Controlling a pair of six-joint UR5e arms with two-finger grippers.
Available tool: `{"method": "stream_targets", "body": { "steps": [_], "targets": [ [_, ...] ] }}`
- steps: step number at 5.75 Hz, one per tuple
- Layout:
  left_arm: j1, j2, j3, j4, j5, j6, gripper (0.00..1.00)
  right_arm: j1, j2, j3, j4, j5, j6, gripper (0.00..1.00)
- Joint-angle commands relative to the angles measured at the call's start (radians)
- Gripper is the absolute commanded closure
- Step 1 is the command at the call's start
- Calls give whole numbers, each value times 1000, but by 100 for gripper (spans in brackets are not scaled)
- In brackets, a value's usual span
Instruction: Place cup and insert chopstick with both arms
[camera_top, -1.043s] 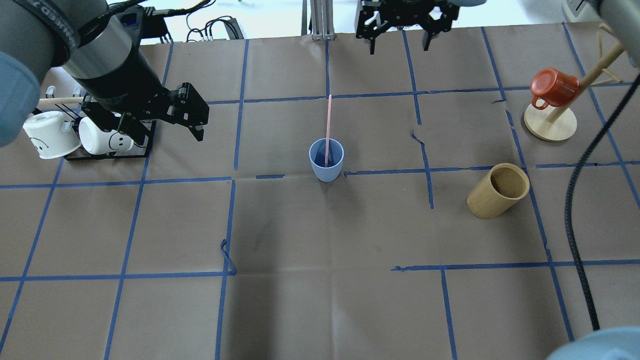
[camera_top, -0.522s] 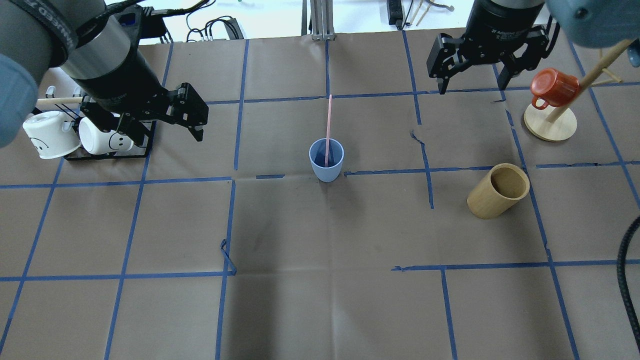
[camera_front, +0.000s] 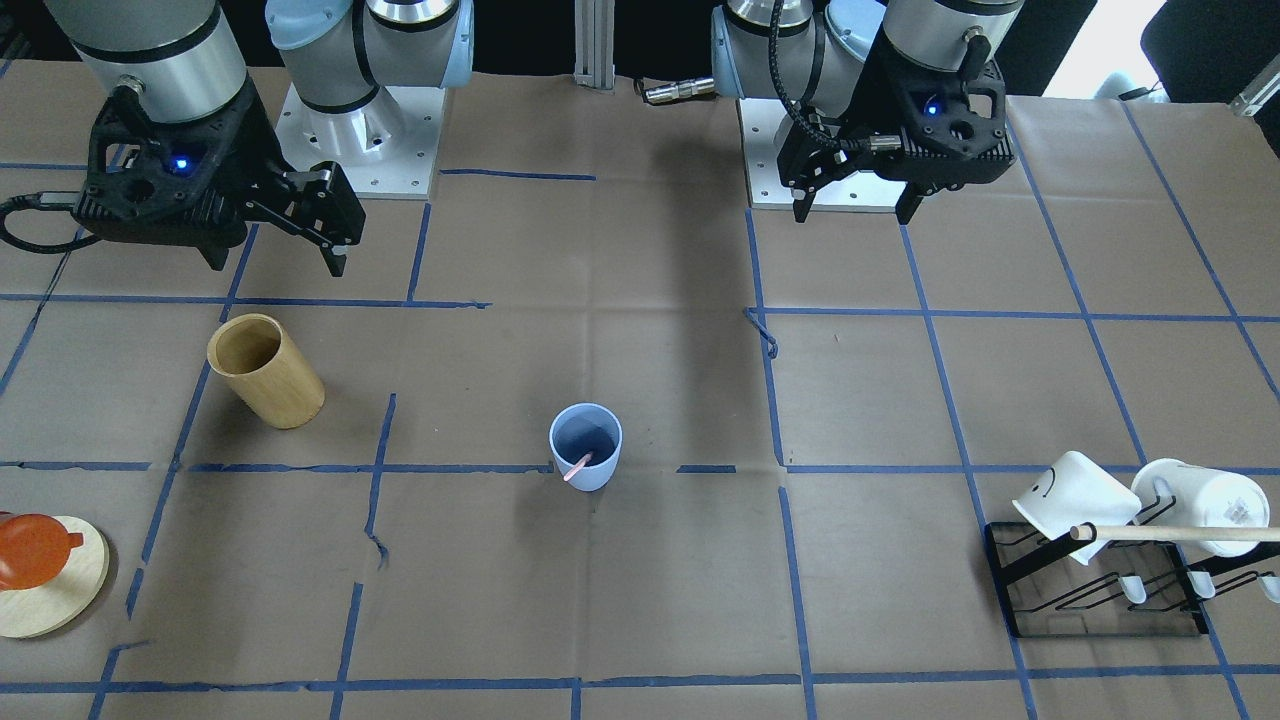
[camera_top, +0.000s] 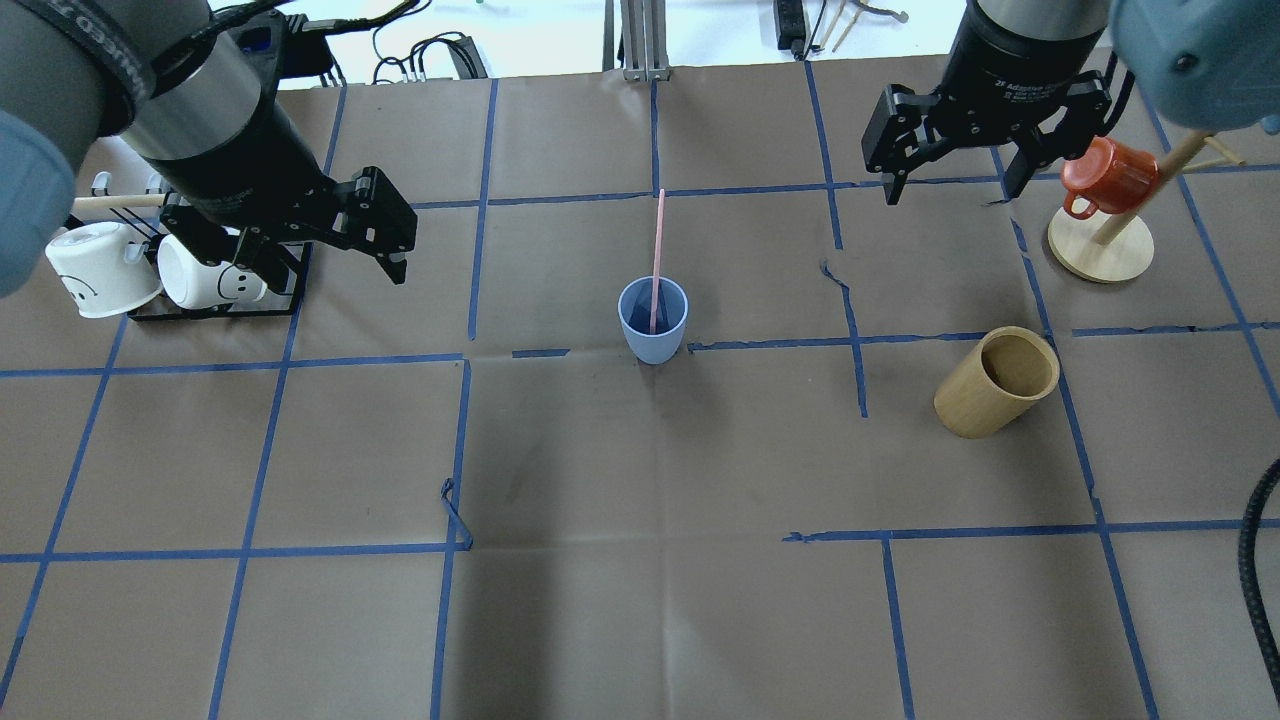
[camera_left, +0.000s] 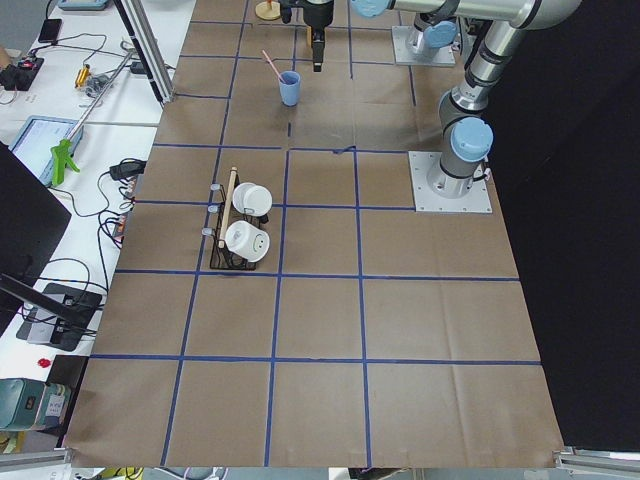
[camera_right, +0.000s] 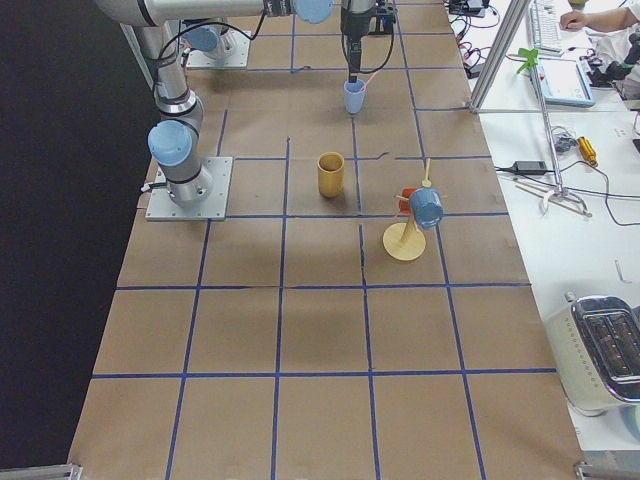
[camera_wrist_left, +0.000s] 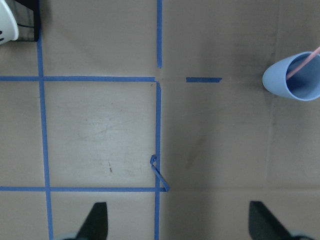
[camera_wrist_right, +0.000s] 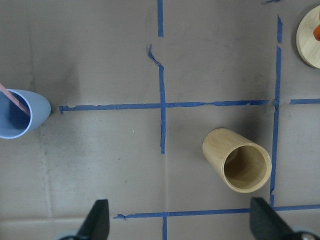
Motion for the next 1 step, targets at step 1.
{"method": "stream_targets", "body": {
  "steps": [1],
  "targets": [
    [0, 1, 0, 0, -1, 0, 1, -1, -1, 3, -1, 2, 1, 0]
  ]
}}
